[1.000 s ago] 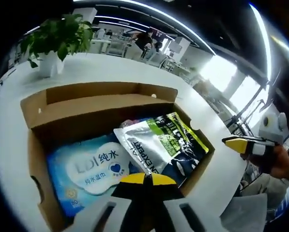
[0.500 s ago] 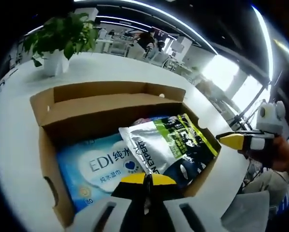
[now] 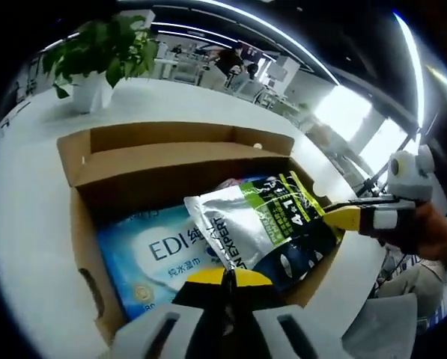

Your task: Operate the shoe box by opening the lid, removing the specified soft item, and placing it in the target area until the item is outside and the box remains undamaged.

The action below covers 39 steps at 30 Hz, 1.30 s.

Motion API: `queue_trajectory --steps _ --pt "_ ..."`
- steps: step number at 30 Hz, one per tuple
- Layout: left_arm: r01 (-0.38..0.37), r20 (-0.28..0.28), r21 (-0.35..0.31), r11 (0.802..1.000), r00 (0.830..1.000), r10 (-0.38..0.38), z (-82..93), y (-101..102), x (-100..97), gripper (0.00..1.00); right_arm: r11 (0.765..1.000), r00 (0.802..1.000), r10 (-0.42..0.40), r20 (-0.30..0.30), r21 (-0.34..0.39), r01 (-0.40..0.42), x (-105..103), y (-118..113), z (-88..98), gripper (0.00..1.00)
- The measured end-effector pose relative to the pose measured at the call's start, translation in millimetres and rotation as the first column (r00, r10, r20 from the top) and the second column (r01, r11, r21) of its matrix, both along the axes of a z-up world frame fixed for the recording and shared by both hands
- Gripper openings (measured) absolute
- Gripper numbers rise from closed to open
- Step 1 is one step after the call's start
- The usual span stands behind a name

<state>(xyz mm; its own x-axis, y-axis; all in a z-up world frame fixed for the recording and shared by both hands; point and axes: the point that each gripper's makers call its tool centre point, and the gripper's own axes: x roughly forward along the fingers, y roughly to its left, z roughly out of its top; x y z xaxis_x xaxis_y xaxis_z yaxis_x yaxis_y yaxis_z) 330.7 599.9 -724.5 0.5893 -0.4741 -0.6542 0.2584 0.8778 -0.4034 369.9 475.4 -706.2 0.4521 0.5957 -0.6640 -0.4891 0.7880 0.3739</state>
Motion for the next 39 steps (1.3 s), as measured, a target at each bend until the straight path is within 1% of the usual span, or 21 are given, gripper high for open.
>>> queue_trajectory --steps 1,2,4,7,11,16,19,23,26,31,34,37,39 --pt "0.001 0.000 -0.001 1.000 1.000 -0.001 0.4 0 0.0 0.01 1.000 1.000 0.001 -0.001 0.000 -0.001 -1 1 0.1 0.04" --pt "0.003 0.001 -0.003 1.000 1.000 -0.003 1.5 0 0.0 0.01 1.000 1.000 0.008 -0.002 0.004 -0.008 -2 2 -0.5 0.03" --pt "0.006 0.005 0.001 1.000 1.000 -0.006 3.5 0 0.3 0.01 1.000 1.000 0.007 0.005 0.004 -0.007 -2 3 -0.1 0.02" --pt "0.005 0.009 -0.003 1.000 1.000 -0.005 5.8 0 0.4 0.00 1.000 1.000 -0.002 -0.007 0.016 0.002 -2 4 -0.1 0.01" --pt "0.011 0.017 0.001 1.000 1.000 -0.011 10.2 -2 -0.6 0.00 1.000 1.000 0.000 -0.003 0.023 0.001 -3 3 2.9 0.00" --pt "0.022 0.039 0.009 1.000 0.999 -0.022 21.5 -6 1.8 0.00 0.998 1.000 -0.029 -0.001 0.058 0.029 -1 -2 12.7 0.00" --pt "0.031 0.054 0.015 0.999 0.998 -0.032 29.6 -9 3.9 0.00 0.997 0.999 -0.032 0.011 0.064 0.032 -1 -5 18.3 0.00" --pt "0.045 0.082 0.019 0.999 0.996 -0.047 43.3 -16 13.1 0.00 0.995 0.998 -0.053 0.025 0.084 0.051 2 -14 28.7 0.00" --pt "0.063 0.101 0.025 0.998 0.993 -0.065 52.4 -24 20.1 0.00 0.991 0.996 -0.083 0.035 0.104 0.079 6 -23 36.9 0.00" --pt "0.095 0.124 0.036 0.995 0.987 -0.099 63.0 -40 27.4 0.00 0.989 0.992 -0.109 0.057 0.109 0.102 8 -40 46.6 0.00" --pt "0.122 0.136 0.041 0.992 0.983 -0.126 68.0 -54 30.7 0.00 0.986 0.990 -0.127 0.062 0.112 0.120 7 -51 50.7 0.00" --pt "0.149 0.141 0.046 0.988 0.978 -0.154 70.7 -68 33.1 0.00 0.983 0.986 -0.153 0.071 0.116 0.144 2 -64 57.6 0.00" --pt "0.170 0.142 0.051 0.984 0.974 -0.176 72.1 -78 34.3 0.00 0.979 0.982 -0.172 0.074 0.120 0.162 6 -77 55.8 0.00"
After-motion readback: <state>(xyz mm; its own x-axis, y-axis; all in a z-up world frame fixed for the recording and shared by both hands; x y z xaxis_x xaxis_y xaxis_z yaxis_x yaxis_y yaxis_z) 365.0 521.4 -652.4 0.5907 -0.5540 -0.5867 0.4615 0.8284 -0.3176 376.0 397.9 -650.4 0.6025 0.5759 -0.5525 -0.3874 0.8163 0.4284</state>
